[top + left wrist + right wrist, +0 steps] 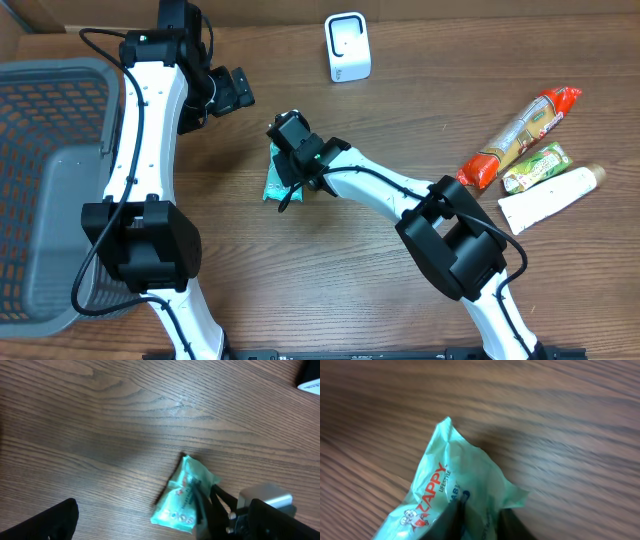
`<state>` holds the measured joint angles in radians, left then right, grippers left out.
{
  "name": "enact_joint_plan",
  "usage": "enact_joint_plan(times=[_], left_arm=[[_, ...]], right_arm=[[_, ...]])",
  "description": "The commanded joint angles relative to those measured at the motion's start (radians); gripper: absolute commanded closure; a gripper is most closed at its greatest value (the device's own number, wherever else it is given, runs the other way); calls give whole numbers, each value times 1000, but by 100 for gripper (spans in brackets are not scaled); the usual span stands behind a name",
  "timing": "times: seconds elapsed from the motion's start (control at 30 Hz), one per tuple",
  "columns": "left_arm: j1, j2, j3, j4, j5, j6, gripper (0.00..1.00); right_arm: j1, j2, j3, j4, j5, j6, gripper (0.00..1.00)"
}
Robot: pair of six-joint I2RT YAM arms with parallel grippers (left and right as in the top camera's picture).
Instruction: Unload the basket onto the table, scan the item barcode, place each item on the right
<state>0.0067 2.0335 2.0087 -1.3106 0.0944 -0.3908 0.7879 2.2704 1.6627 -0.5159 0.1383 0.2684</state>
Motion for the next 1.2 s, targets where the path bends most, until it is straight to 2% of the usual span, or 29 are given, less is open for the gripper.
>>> enact_joint_plan(times=[0.0,0.13,0.33,0.47,0.57,0.67,0.8,0.97,1.07,1.1,1.17], left_arm=[[-1,8,-5,3,6,-17,0],[-1,8,-5,3,6,-17,0],[-1,8,-5,3,6,-17,0],[-1,8,-5,3,6,-17,0],[-1,8,-5,3,6,-17,0],[-1,8,-5,3,6,-17,0],[-1,8,-5,3,6,-17,1],[-1,8,-5,3,6,-17,0],[-1,8,-5,3,6,-17,0],[-1,8,-5,3,6,-17,1],[-1,8,-5,3,6,-17,0]], right_arm=[[-5,111,-87,-134,179,-66,86],[-20,110,-57,-302,154,-79,96],[-74,97,25,-462,78,-72,96],[-91,77,150,-638,209,-47,97],[-90,71,246,-807,437,82,97],[-85,71,299,-978,622,269,97],[-75,73,294,-1154,655,454,96],[-43,78,285,-1172,653,487,96],[-31,78,285,-1118,597,445,96],[-31,78,285,-1090,543,419,93],[-38,78,285,-1040,441,390,73]])
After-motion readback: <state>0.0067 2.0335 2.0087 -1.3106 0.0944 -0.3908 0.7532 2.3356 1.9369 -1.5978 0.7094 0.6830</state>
